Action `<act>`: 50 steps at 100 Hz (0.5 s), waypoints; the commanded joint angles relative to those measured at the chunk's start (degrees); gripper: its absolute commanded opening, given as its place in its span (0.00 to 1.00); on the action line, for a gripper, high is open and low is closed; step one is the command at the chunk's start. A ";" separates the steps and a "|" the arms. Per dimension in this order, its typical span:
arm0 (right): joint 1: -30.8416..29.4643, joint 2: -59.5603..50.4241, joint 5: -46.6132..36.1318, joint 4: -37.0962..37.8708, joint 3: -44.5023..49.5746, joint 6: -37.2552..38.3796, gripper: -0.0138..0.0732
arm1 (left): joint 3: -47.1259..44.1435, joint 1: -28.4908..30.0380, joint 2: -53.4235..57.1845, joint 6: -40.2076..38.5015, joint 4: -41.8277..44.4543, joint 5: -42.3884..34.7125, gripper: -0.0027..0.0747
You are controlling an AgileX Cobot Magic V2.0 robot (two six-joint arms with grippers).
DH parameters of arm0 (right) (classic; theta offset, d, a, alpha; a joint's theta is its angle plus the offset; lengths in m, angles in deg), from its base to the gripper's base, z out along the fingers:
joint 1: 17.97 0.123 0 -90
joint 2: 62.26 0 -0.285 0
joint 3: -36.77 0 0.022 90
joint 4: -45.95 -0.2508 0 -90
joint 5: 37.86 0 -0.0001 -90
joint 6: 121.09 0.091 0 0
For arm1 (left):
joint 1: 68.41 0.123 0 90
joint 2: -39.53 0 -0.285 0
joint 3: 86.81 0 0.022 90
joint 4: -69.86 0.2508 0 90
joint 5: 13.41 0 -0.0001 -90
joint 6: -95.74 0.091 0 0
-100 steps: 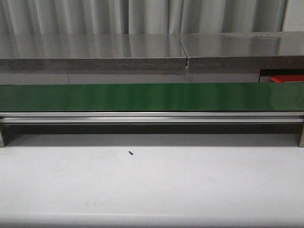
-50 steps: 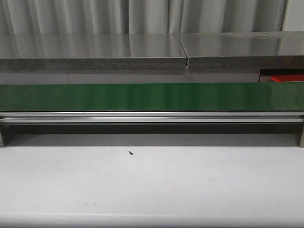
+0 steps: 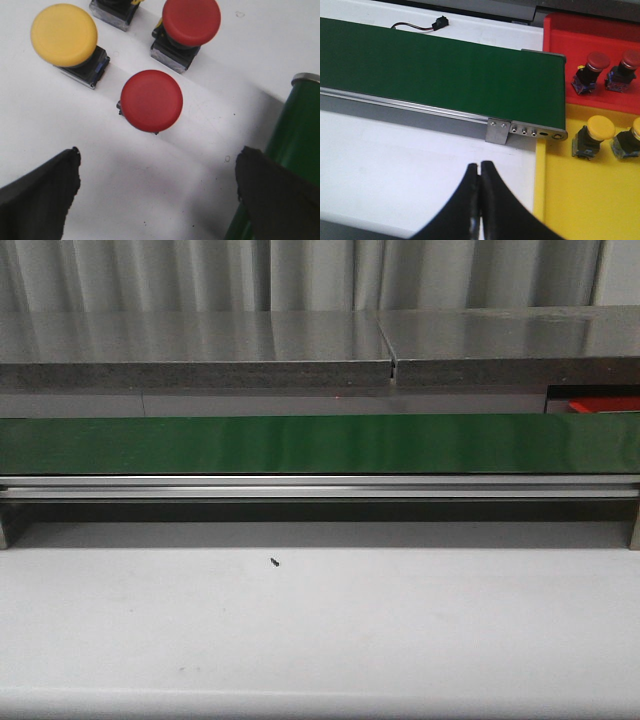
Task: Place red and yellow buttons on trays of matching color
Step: 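Close the left gripper on the red button and lift it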
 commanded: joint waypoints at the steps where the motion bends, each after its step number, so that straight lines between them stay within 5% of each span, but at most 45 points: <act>1: 0.08 -0.07 -3.17 -0.67 -1.50 -0.30 0.08 | 2.70 0.10 1.92 -0.50 -0.93 -2.53 0.82; 50: 0.08 -0.07 -3.17 -0.67 -1.50 -0.30 0.08 | 9.72 0.10 -4.26 -0.50 -1.23 -2.42 0.81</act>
